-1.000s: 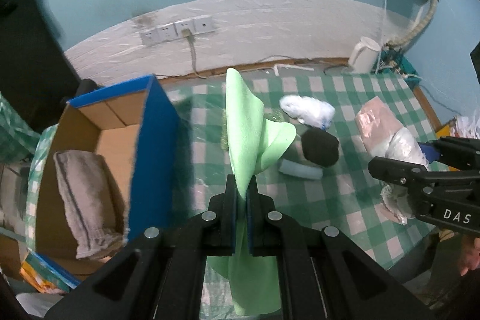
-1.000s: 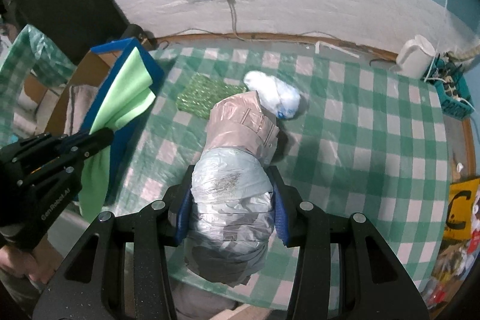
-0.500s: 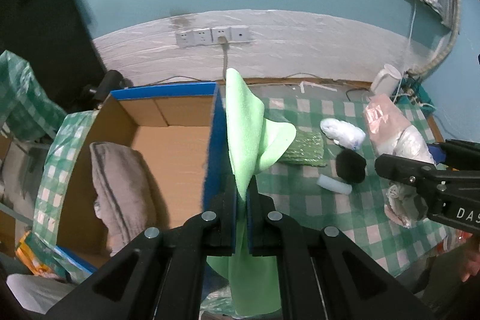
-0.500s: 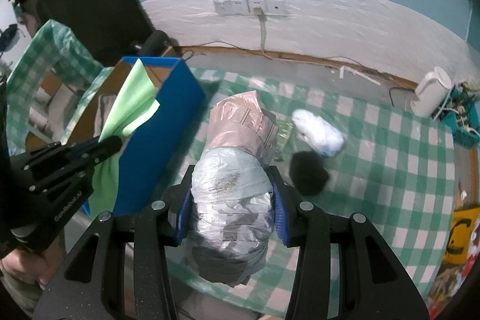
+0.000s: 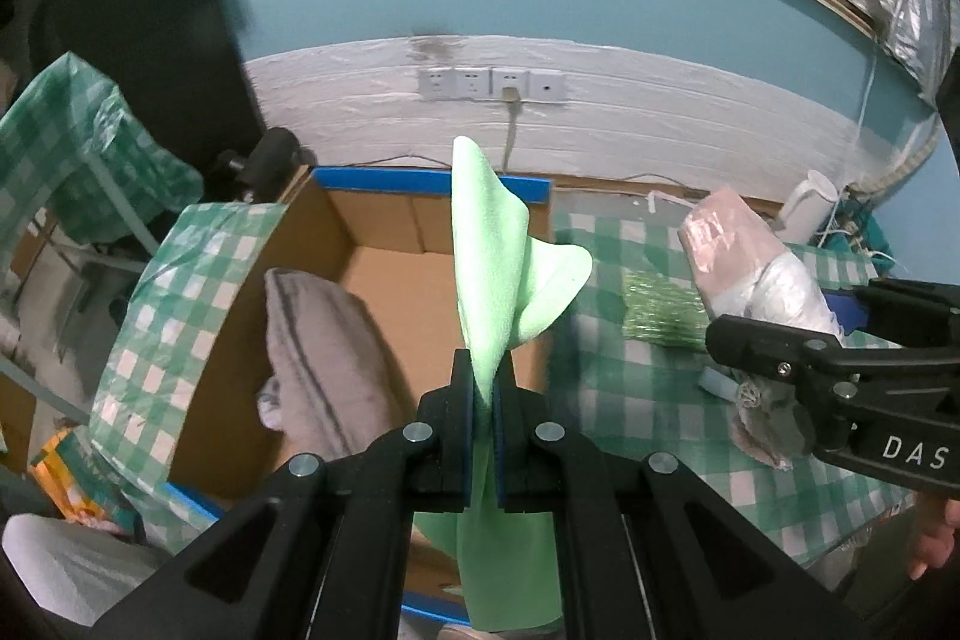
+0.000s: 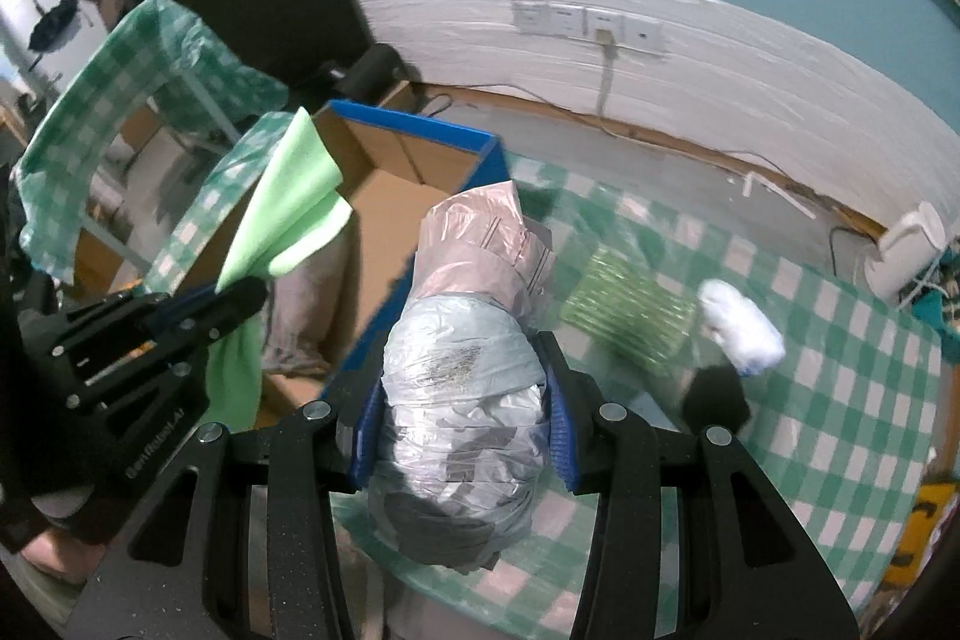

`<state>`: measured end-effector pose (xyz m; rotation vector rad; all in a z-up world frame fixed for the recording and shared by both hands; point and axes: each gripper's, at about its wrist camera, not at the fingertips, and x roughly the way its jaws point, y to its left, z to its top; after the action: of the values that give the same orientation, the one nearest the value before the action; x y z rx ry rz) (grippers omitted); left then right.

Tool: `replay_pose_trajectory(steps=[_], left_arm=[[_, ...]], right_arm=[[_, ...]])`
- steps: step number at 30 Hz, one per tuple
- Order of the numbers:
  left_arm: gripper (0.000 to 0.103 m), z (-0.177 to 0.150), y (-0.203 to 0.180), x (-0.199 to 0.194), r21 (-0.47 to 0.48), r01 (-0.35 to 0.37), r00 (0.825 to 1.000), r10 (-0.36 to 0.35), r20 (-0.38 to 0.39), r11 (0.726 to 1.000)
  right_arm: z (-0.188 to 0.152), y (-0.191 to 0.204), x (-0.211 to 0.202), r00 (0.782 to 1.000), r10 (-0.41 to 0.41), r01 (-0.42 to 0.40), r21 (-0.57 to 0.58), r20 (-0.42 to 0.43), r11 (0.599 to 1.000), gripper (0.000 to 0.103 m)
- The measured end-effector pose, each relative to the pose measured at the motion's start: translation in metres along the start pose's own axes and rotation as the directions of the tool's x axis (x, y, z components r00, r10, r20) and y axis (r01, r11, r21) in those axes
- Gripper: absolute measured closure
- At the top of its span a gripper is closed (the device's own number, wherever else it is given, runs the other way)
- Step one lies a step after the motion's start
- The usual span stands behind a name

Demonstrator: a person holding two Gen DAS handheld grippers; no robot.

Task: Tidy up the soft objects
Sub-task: 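Open both tools to drop the foam sheet and bundle into the box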

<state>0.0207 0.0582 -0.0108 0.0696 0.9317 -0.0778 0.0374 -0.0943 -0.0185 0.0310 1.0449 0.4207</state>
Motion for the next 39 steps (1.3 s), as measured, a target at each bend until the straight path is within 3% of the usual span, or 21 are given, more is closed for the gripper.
replay_pose_trajectory(steps=[13,24,26,29,33,39], left_arm=[[0.098,-0.008,0.056,0.019,-0.102,-0.044,0.998,0.040,-0.044,0.994],[0.097,-0.016,0.082,0.044,-0.150,-0.066,0.994,0.051,-0.101,0.987],[0.093,-0.017,0.085,0.049,-0.156,-0.072,0.992,0.054,-0.116,0.985],[0.072,-0.019,0.089,0.056,-0.163,-0.094,0.987,0.070,-0.148,0.982],[0.057,-0.021,0.092,0.058,-0.177,-0.112,0.985,0.086,-0.149,0.978],[0.051,-0.019,0.089,0.053,-0.168,-0.117,0.987,0.096,-0.131,0.979]], right_arm=[[0.031,0.059,0.044,0.997,0.059,-0.062,-0.065,-0.048,0.996,0.059],[0.042,0.083,0.089,0.992,0.073,-0.081,-0.073,-0.107,0.994,0.058],[0.043,0.084,0.092,0.991,0.077,-0.085,-0.069,-0.111,0.994,0.056],[0.045,0.086,0.095,0.992,0.062,-0.070,-0.073,-0.106,0.995,0.052],[0.046,0.086,0.091,0.996,0.053,-0.059,-0.071,-0.077,0.996,0.038],[0.047,0.079,0.084,0.997,0.048,-0.052,-0.070,-0.054,0.996,0.036]])
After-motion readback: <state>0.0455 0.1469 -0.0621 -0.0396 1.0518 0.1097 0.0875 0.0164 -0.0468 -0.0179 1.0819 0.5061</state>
